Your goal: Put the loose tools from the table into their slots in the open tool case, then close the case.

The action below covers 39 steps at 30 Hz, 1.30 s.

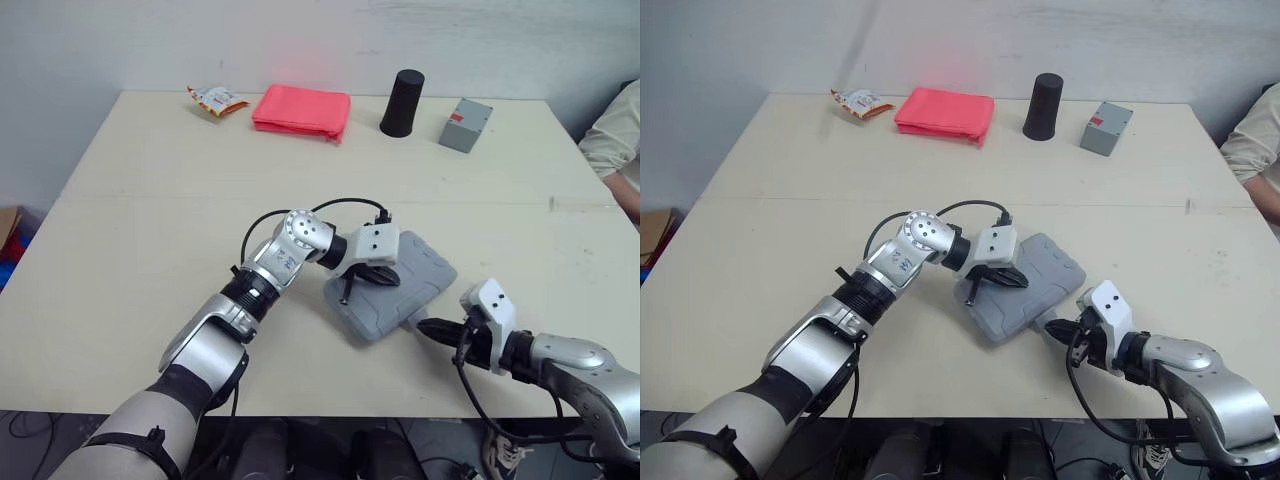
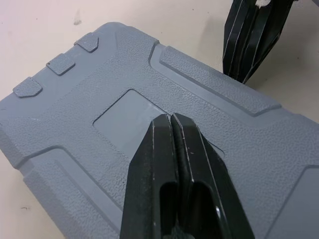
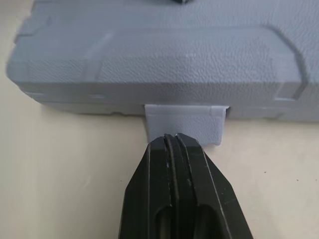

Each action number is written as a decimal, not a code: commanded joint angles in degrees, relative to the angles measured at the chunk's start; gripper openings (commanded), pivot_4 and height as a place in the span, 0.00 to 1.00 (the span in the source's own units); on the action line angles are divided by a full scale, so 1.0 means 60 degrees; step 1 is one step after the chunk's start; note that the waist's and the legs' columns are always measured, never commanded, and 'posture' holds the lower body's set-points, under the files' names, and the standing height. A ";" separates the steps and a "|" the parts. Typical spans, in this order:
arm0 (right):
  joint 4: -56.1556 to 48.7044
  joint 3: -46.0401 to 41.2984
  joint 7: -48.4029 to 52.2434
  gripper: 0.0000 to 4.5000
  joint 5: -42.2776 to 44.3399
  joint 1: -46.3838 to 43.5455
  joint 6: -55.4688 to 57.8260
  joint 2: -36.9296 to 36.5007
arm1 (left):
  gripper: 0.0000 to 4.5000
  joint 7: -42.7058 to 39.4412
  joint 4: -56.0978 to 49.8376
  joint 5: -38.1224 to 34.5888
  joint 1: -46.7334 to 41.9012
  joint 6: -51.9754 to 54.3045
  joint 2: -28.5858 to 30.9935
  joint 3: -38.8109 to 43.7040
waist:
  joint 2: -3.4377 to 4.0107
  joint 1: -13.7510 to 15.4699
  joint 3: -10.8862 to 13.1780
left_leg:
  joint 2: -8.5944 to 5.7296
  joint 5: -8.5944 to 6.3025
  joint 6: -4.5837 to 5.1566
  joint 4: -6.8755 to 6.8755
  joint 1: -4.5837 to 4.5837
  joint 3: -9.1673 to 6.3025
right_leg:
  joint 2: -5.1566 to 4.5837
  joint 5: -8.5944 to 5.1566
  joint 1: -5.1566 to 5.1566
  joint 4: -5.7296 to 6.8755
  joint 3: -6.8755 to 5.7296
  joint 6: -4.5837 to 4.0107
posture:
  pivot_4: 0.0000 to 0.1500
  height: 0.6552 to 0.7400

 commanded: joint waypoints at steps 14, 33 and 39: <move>0.0681 0.0473 -0.0264 0.00 -0.0753 -0.1132 -0.0902 0.1383 | 0.01 -0.0041 0.0171 0.1740 0.1073 -0.0844 0.0198 -0.1181 | -0.0061 -0.0226 -0.0103 | 0.0015 0.0001 -0.0006 -0.0001 0.0021 0.0000 | -0.0006 0.0005 0.0009 -0.0003 0.0006 -0.0008 | 1.00 0.95; 0.0384 0.0274 0.1353 0.15 -0.0830 -0.1302 -0.0758 0.0461 | 0.00 -0.0446 -0.0799 0.1110 0.1430 0.0095 0.0591 0.0071 | 0.0008 -0.0235 -0.0193 | 0.0047 -0.0104 -0.0025 -0.0034 0.0151 -0.0001 | -0.0003 -0.0002 0.0132 -0.0059 0.0020 -0.0039 | 1.00 0.95; -0.0441 -0.1997 0.3445 0.75 0.0948 -0.0523 -0.0154 -0.1698 | 0.46 -0.1668 -0.4882 -0.2238 0.2478 0.3835 0.2556 0.2774 | 0.0107 -0.0271 -0.0035 | 0.0057 -0.0078 -0.0040 -0.0045 0.0123 0.0001 | 0.0025 -0.0027 0.0102 -0.0051 0.0004 -0.0077 | 1.00 0.95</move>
